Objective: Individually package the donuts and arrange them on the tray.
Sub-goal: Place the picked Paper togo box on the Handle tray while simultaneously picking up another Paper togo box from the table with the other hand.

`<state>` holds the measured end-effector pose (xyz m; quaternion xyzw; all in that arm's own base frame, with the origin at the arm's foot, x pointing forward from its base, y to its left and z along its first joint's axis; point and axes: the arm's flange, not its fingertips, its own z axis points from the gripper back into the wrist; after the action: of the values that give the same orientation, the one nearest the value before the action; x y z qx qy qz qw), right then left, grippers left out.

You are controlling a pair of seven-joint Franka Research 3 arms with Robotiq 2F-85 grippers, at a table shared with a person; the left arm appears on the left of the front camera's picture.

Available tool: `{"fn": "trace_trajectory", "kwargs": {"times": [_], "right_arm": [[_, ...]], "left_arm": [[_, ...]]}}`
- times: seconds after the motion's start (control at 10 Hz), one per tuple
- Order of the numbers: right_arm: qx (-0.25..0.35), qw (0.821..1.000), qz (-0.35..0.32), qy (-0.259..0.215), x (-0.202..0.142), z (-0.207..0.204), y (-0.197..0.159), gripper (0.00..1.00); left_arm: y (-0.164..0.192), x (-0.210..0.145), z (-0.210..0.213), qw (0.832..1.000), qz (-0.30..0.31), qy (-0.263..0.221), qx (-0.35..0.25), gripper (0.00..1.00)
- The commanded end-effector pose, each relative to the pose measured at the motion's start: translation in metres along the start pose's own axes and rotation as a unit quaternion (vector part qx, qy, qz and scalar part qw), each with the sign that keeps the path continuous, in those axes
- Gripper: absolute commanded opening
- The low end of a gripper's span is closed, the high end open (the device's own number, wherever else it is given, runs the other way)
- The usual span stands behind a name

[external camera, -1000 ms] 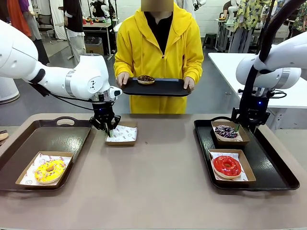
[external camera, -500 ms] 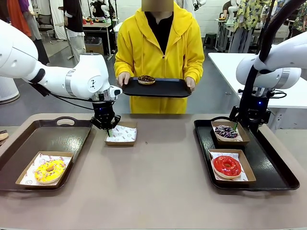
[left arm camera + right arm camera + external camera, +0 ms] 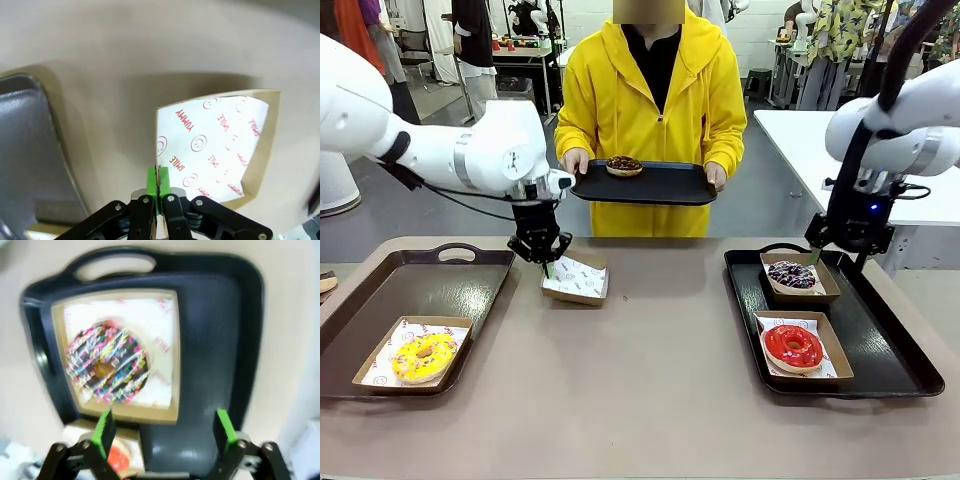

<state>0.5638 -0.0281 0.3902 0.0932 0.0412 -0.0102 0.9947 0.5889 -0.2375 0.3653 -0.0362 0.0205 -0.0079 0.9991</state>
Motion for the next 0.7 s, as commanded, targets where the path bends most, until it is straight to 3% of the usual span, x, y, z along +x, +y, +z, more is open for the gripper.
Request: {"fn": "trace_trajectory", "kwargs": {"times": [0.0, 0.3, 0.6], "right_arm": [[0.119, 0.992, 0.043, -0.010, -0.059, 0.050, -0.035, 1.00], [0.278, 0.958, 0.041, -0.060, -0.117, 0.108, -0.105, 1.00], [0.392, 0.915, 0.054, -0.082, -0.166, 0.115, -0.163, 1.00]], "left_arm": [[-0.009, -0.013, 0.063, 1.000, -0.016, -0.004, -0.019, 0.00], [-0.030, -0.021, 0.130, 0.999, -0.021, -0.038, -0.023, 0.00], [-0.051, -0.018, 0.170, 0.998, -0.016, -0.053, -0.008, 0.00]]}}
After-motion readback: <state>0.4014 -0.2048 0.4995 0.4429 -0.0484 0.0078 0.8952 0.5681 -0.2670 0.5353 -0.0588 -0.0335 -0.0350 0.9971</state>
